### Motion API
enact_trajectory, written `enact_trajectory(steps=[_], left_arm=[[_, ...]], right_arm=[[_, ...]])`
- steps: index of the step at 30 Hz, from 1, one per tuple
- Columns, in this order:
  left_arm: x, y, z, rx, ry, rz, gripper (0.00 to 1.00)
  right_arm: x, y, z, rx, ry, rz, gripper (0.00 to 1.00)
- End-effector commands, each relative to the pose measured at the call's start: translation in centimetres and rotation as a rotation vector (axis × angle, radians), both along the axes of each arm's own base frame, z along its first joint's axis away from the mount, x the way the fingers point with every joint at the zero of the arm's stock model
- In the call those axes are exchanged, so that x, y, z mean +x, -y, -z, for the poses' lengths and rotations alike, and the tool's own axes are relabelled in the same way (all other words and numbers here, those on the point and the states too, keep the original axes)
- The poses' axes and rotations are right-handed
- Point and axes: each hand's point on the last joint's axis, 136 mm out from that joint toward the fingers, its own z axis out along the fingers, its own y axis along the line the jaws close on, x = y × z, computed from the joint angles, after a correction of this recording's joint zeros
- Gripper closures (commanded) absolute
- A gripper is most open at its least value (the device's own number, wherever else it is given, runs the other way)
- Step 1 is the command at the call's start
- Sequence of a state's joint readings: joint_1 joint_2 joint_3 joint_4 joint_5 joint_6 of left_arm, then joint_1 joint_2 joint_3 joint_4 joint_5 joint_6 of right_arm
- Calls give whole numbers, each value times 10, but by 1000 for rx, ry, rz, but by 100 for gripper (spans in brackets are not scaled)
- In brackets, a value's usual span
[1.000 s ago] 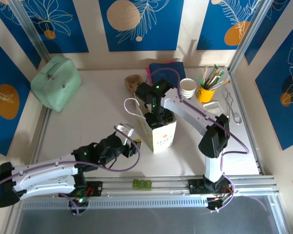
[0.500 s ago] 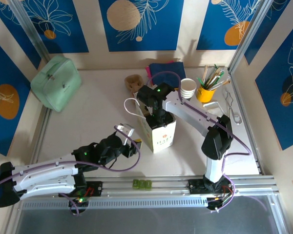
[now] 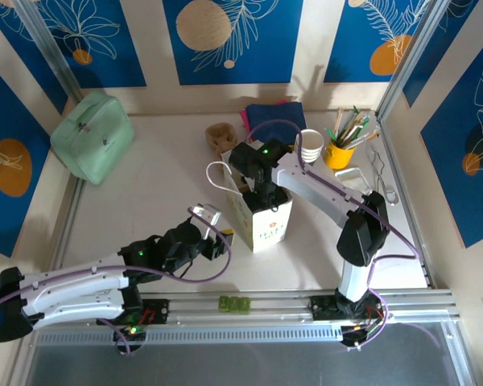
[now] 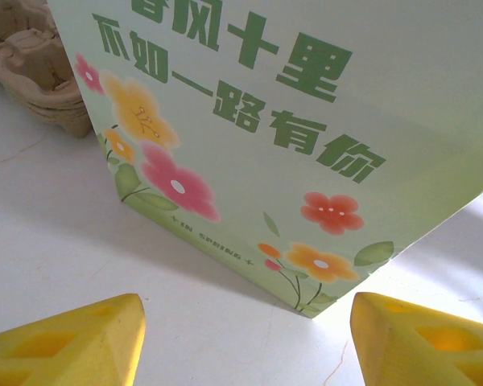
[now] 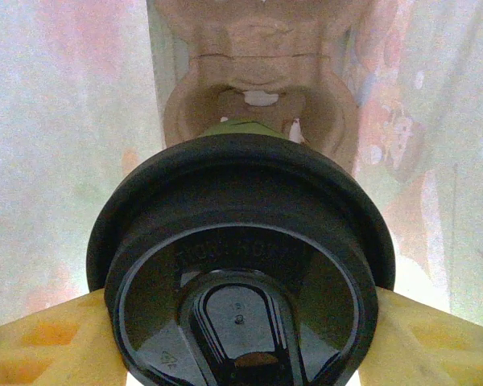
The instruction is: Pack the takeout coffee
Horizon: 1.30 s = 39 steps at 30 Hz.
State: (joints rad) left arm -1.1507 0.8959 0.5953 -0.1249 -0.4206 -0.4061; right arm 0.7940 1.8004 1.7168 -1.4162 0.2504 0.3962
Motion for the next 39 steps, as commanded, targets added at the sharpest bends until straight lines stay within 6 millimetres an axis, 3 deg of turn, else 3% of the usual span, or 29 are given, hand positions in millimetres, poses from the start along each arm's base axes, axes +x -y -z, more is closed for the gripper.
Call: enact_trajectory(steps=[1, 20, 39], left_arm=[[1, -3, 3, 8, -4, -16, 31], [3, 0, 7, 27, -12, -21, 31], [3, 0, 3, 26, -10, -19, 31]], right_arm=[[-9, 3, 5, -1, -38, -4, 41], [-15, 3, -25, 15, 14, 0, 41], [-23, 9, -8, 6, -1, 57, 41]])
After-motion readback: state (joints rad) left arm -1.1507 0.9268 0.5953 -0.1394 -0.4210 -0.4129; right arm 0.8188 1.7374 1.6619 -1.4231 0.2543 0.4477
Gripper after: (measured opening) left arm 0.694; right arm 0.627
